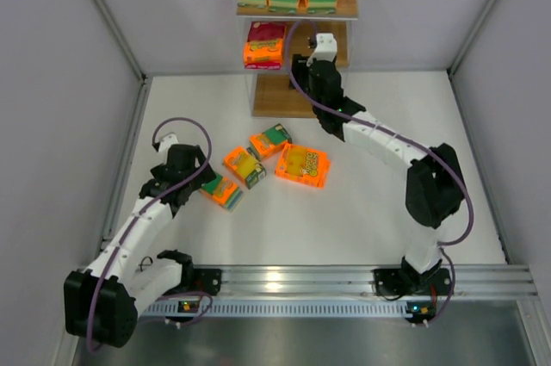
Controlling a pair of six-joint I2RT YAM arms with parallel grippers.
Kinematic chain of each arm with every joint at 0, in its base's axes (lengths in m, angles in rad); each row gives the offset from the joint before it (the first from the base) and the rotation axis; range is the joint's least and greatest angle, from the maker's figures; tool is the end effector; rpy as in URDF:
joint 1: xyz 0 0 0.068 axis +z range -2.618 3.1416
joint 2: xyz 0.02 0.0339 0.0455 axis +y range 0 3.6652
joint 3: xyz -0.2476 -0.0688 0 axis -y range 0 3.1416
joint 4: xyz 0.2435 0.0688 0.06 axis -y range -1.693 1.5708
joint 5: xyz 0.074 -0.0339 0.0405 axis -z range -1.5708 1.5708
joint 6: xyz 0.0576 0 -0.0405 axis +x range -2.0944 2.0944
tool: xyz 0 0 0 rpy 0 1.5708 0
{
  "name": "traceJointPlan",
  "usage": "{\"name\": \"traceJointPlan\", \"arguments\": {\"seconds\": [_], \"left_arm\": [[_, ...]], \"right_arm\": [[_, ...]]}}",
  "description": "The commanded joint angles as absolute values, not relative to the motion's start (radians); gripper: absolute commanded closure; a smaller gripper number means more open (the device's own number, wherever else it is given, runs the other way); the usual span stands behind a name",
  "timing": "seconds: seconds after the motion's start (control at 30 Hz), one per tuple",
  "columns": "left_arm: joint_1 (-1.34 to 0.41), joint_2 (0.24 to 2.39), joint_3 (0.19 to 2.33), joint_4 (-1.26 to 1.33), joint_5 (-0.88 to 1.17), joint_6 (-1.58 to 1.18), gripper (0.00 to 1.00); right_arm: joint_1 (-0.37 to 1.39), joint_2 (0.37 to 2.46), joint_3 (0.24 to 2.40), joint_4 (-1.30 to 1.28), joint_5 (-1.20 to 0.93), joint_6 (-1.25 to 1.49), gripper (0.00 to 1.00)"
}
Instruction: Place and organize the cleaning sponges onto the shelf
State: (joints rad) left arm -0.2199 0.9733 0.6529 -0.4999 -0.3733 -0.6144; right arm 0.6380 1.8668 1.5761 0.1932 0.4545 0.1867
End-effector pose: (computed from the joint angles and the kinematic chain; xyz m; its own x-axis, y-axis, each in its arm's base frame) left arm 0.2171 -0.0270 0.2051 -0.5604 -0.4248 -0.7110 -0.4438 0.8788 -0.1752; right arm 0.3909 0.2583 0.3258 -0.1110 0.1253 -0.9859 -0.1664 0.9757 0.1427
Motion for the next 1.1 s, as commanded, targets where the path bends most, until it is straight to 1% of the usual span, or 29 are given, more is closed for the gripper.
{"name": "traceJointPlan", "arguments": {"seconds": [0.0,0.03,0.1,0.13,0.17,0.2,0.23,0.33,0.4,0.43,0.57,0.63,0.7,0.83,0.97,1.07], "left_arm": [[-0.213,0.948,0.710,-0.451,-0.345,-0.569,0.02],[-0.213,0.945,0.713,-0.449,-0.327,-0.565,0.02],[-0.213,0.939,0.713,-0.451,-0.315,-0.560,0.02],[-0.213,0.933,0.710,-0.453,-0.308,-0.561,0.02],[-0.213,0.931,0.706,-0.453,-0.295,-0.569,0.02],[-0.212,0.931,0.701,-0.454,-0.285,-0.574,0.02],[-0.212,0.930,0.693,-0.453,-0.272,-0.580,0.02],[-0.212,0.925,0.683,-0.453,-0.212,-0.601,0.02],[-0.212,0.919,0.683,-0.448,-0.151,-0.601,0.02],[-0.213,0.916,0.684,-0.445,-0.131,-0.592,0.02],[-0.213,0.910,0.727,-0.445,-0.023,-0.468,0.03],[-0.215,0.910,0.742,-0.445,0.024,-0.443,0.04],[-0.215,0.911,0.758,-0.443,0.029,-0.440,0.04],[-0.216,0.928,0.765,-0.445,0.034,-0.448,0.04],[-0.218,0.945,0.761,-0.445,0.047,-0.454,0.04],[-0.218,0.963,0.761,-0.443,0.057,-0.451,0.04]], "right_arm": [[0.663,1.714,1.484,0.236,0.370,0.236,0.38],[0.666,1.642,1.389,0.245,0.339,0.232,0.32],[0.669,1.565,1.283,0.259,0.188,0.200,0.20],[0.669,1.502,1.200,0.223,0.136,0.186,0.08],[0.669,1.474,1.163,0.195,0.055,0.166,0.03],[0.669,1.448,1.125,0.164,0.032,0.160,0.01],[0.669,1.409,1.052,0.140,0.028,0.164,0.01],[0.667,1.362,0.932,0.043,0.029,0.189,0.01],[0.661,1.361,0.894,0.009,0.005,0.176,0.01],[0.655,1.379,0.879,0.003,-0.046,0.164,0.01],[0.640,1.479,0.903,-0.028,-0.064,0.106,0.01],[0.627,1.544,0.928,0.020,-0.058,0.095,0.01],[0.583,1.580,0.937,0.095,-0.089,0.106,0.01],[0.519,1.653,1.006,0.117,-0.147,0.094,0.02],[0.509,1.698,1.028,0.124,-0.184,0.074,0.04],[0.511,1.710,1.000,0.164,-0.196,0.092,0.05]]}}
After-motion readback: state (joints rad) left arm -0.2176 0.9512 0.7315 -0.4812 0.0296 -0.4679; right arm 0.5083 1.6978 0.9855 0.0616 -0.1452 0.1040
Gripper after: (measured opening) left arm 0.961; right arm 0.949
